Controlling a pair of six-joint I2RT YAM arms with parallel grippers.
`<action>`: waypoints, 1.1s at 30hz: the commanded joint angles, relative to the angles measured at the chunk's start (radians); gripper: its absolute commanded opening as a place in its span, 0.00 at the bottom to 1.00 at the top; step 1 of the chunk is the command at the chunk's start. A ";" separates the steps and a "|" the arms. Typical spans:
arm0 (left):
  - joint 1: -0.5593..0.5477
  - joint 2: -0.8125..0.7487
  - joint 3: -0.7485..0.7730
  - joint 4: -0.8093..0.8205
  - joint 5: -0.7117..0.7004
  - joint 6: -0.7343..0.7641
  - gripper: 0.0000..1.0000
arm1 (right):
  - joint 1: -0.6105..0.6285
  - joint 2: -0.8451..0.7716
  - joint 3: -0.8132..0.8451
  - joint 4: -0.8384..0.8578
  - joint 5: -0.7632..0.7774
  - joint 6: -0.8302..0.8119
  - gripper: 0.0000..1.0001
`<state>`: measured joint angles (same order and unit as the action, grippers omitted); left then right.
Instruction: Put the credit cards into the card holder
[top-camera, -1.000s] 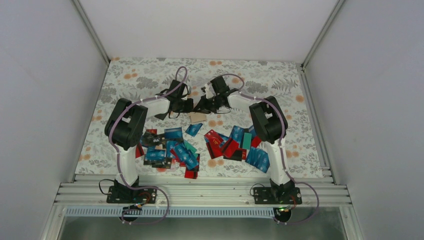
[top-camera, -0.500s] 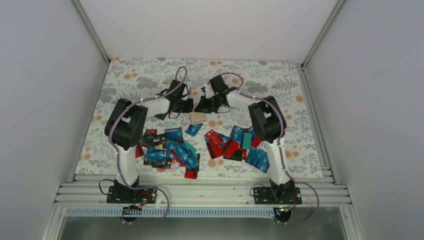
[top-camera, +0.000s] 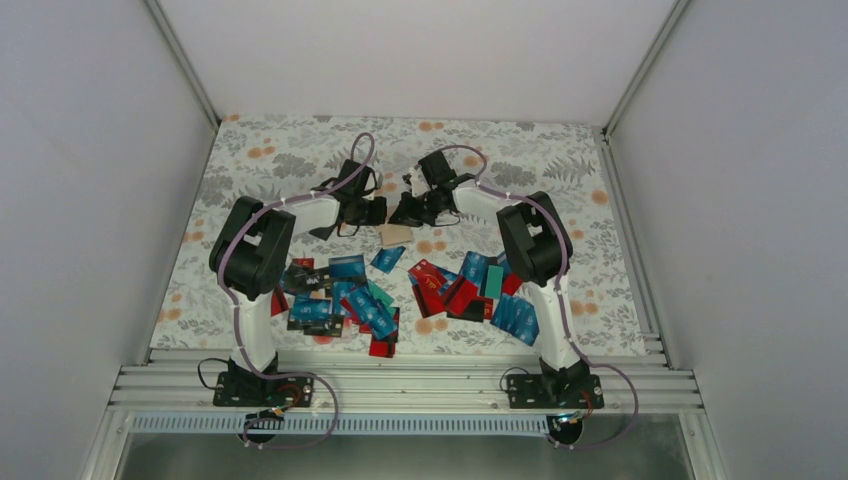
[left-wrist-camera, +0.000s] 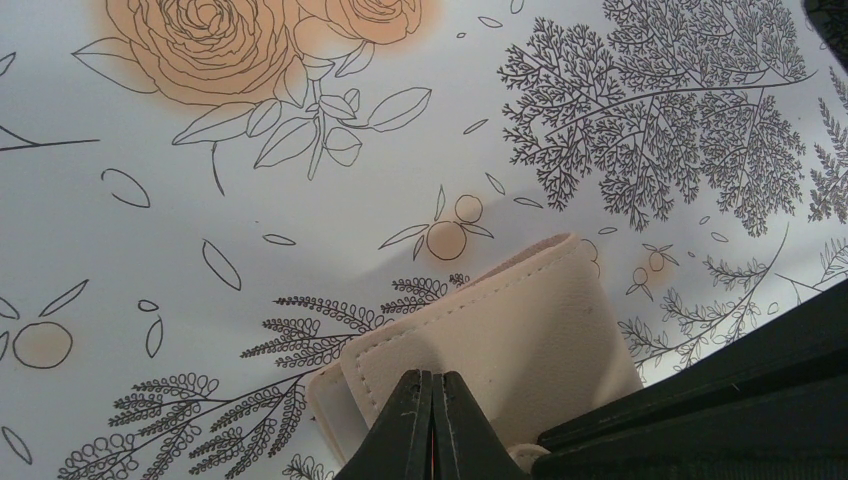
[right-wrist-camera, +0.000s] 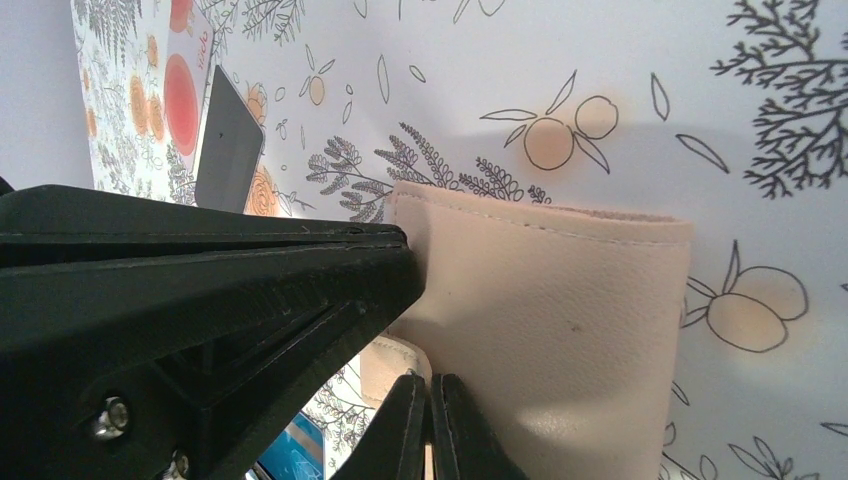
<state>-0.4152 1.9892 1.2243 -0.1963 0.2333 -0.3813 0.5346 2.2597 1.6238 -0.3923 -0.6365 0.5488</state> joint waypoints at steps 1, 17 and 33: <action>-0.002 0.035 -0.023 -0.050 0.017 0.004 0.02 | 0.011 -0.010 0.016 -0.049 0.026 -0.012 0.04; -0.002 0.036 -0.022 -0.054 -0.001 -0.001 0.02 | 0.026 -0.016 -0.009 -0.116 0.130 -0.023 0.05; -0.002 0.023 -0.039 -0.033 -0.023 -0.004 0.02 | 0.040 0.025 -0.055 -0.252 0.377 -0.031 0.04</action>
<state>-0.4152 1.9892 1.2190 -0.1864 0.2329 -0.3817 0.5774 2.2318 1.6161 -0.4419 -0.4408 0.5301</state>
